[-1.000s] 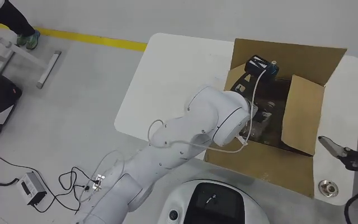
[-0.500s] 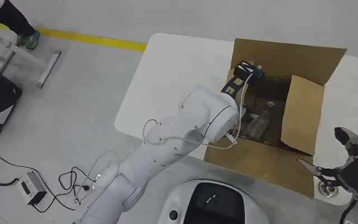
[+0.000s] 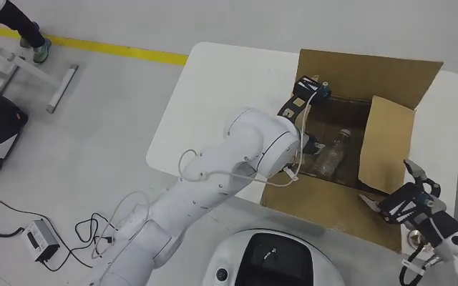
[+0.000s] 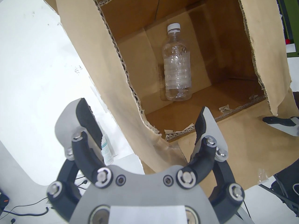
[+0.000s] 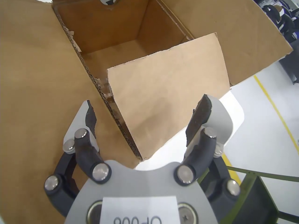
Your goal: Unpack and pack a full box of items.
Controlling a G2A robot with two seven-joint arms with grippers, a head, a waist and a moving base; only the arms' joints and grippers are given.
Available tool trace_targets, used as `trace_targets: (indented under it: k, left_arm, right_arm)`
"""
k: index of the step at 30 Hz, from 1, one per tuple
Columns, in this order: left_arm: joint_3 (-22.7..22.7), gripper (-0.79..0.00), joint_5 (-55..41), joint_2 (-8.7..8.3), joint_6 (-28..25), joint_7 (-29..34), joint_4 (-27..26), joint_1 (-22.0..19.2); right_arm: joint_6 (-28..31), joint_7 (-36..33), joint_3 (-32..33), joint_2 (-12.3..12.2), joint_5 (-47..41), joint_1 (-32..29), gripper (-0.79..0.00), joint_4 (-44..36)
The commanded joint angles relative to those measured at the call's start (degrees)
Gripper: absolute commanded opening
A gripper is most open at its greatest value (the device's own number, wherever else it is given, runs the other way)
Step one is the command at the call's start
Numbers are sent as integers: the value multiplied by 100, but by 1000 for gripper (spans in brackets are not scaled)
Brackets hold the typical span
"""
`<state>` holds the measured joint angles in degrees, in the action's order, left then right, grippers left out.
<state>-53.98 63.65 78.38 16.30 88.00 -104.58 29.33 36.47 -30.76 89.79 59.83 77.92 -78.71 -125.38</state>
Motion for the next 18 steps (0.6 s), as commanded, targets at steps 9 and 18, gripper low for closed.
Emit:
trace_targets:
  k: [9,18]
  left_arm:
    - [-24,0,-47,-53,0,0,100,-109]
    - [-107,0,-60,-125,0,0,43,-71]
  right_arm:
    - [-398,-12,-384,12,627,270,0,128]
    - [-573,-25,-317,12,532,206,-529,62]
